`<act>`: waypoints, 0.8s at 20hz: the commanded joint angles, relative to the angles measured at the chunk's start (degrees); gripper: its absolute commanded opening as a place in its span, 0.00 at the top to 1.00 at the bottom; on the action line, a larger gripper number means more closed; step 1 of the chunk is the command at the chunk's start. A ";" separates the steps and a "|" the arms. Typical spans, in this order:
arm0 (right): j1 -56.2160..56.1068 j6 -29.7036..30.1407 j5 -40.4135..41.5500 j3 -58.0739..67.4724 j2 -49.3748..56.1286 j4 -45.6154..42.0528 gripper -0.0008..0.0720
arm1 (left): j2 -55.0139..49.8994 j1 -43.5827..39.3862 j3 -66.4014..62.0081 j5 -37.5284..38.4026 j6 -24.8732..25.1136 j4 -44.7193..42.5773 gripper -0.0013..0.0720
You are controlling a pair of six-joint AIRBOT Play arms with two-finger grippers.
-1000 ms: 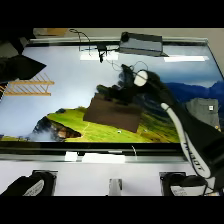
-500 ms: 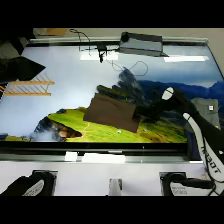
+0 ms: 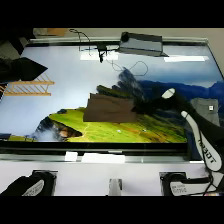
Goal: Fold the shirts.
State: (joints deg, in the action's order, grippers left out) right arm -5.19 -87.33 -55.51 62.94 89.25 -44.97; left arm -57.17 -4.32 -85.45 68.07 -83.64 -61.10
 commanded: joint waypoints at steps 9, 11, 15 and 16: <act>38.16 -3.26 -31.56 28.24 -11.58 -13.33 0.95 | -2.73 0.04 0.04 -0.07 3.08 -1.09 0.94; 45.11 -4.50 -31.89 30.18 -13.81 -13.60 0.95 | -2.89 0.04 0.04 -0.07 3.10 -1.09 0.94; 57.53 -7.19 -35.08 32.94 -16.98 -13.49 0.95 | -2.89 0.07 0.04 -0.07 4.15 -1.07 0.94; 59.69 -7.17 -36.89 33.05 -17.59 -13.60 0.95 | -2.91 0.04 0.04 -0.07 5.62 -1.09 0.94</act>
State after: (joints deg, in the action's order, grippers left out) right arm 46.63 -93.06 -87.94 94.13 73.73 -57.60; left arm -59.96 -4.32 -85.43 68.01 -79.77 -62.17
